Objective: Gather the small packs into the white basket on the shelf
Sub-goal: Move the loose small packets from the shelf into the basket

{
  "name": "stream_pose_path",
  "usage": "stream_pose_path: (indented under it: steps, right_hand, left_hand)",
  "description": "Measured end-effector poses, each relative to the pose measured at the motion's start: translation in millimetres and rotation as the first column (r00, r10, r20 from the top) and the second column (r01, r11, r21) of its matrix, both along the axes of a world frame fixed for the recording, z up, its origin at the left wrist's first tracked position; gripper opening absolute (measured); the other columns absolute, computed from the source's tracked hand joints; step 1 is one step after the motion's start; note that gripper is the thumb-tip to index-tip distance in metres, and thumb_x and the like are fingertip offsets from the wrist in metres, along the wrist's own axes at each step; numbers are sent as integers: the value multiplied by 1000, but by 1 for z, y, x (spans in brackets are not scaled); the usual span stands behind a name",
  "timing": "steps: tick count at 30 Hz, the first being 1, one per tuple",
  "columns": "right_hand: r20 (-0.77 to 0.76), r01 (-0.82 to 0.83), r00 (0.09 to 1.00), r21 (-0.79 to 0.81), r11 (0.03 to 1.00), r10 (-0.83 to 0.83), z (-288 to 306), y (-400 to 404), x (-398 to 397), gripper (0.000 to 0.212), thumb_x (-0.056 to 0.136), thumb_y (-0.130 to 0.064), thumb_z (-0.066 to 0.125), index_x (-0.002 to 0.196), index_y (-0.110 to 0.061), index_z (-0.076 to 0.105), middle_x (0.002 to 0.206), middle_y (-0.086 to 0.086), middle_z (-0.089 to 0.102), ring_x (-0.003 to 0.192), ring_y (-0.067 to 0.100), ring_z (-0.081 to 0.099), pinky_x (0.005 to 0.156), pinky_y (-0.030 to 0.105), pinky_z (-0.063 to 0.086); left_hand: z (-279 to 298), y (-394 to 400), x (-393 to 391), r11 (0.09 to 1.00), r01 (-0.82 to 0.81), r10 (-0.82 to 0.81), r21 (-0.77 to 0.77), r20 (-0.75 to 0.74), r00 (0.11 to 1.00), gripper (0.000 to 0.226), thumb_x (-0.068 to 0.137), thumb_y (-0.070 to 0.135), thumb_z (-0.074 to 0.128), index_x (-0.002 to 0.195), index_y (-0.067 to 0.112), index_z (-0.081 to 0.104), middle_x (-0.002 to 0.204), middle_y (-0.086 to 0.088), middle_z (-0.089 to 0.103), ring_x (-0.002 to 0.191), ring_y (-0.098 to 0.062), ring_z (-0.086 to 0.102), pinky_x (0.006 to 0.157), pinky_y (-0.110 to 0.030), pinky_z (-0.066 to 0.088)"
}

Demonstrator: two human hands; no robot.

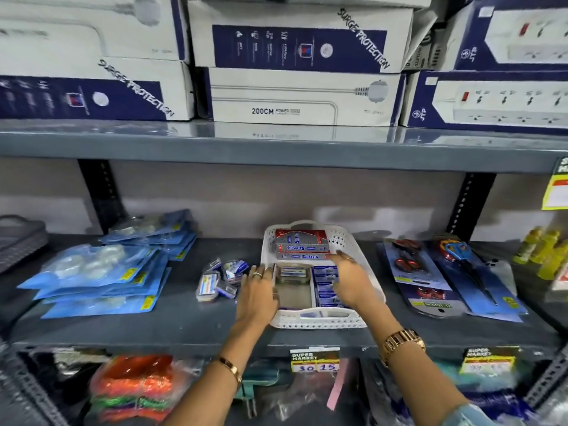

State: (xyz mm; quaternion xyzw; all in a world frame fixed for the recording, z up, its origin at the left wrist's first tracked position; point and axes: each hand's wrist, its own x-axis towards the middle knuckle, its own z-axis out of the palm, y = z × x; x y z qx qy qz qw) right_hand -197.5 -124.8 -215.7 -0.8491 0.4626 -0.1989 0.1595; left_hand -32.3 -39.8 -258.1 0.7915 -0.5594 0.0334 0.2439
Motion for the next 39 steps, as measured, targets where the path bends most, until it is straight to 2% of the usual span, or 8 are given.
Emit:
stream_pose_path:
  steps: [10, 15, 20, 24, 30, 34, 37, 39]
  right_hand:
    - [-49, -209, 977, 7, 978, 209, -3, 42, 87, 53, 84, 0, 49, 134, -17, 50, 131, 15, 59, 120, 30, 54, 100, 32, 43]
    - [-308, -319, 898, 39, 947, 315, -19, 55, 130, 43, 87, -12, 52, 130, -8, 51, 131, 20, 56, 124, 34, 50, 105, 39, 41]
    - [-586, -305, 776, -29, 952, 231, -42, 55, 158, 33, 91, -15, 50, 122, -6, 56, 130, 16, 58, 130, 29, 43, 115, 46, 24]
    - [-657, -272, 735, -56, 961, 170, -53, 47, 170, 31, 91, -11, 49, 121, -7, 58, 128, 14, 61, 125, 29, 51, 115, 49, 28]
    - [-643, -252, 749, -59, 966, 156, -56, 36, 181, 34, 84, -16, 64, 117, -11, 60, 124, 8, 64, 119, 26, 58, 112, 48, 27]
    - [-602, -268, 775, -35, 963, 194, -54, 29, 179, 26, 86, -10, 53, 111, -10, 60, 118, 11, 65, 116, 28, 58, 117, 54, 15]
    - [-412, -235, 873, 115, 965, 261, -48, 22, 173, 31, 84, -6, 52, 112, -11, 64, 121, 12, 65, 115, 29, 58, 105, 41, 39]
    - [-208, -222, 940, 230, 948, 270, -41, 20, 169, 35, 84, -1, 51, 113, -12, 67, 121, 11, 66, 114, 26, 59, 106, 39, 40]
  left_hand:
    - [-35, 58, 61, 971, -142, 128, 194, 83, 988, 62, 97, 25, 37, 149, 7, 8, 160, -11, 9, 148, -23, 7, 121, -37, 8]
    - [-62, 66, 76, 951, -152, 129, 271, 98, 987, 65, 99, 41, 30, 149, 8, 7, 161, -9, 7, 149, -22, 4, 120, -42, 3]
    - [-89, 65, 84, 926, -142, 138, 349, 35, 990, 69, 98, 49, 24, 149, 8, 3, 161, -9, 2, 149, -21, -2, 120, -43, 0]
    - [-96, 61, 85, 929, -162, 164, 333, 22, 986, 70, 98, 51, 21, 149, 7, 5, 161, -10, 4, 149, -21, 0, 120, -41, -2]
    - [-98, 61, 84, 933, -179, 180, 312, 26, 983, 70, 98, 51, 18, 149, 6, 5, 161, -11, 5, 149, -21, 1, 121, -39, -2]
    - [-99, 61, 84, 933, -181, 181, 310, 30, 983, 70, 98, 51, 18, 149, 5, 5, 160, -12, 6, 149, -22, 2, 121, -39, -1]
    - [-98, 62, 82, 932, -184, 183, 312, 34, 983, 69, 98, 50, 17, 149, 5, 5, 160, -12, 7, 149, -22, 2, 121, -38, -2]
    - [-99, 61, 80, 928, -194, 190, 318, 44, 981, 69, 98, 50, 17, 149, 5, 5, 160, -12, 8, 149, -22, 3, 121, -39, -2]
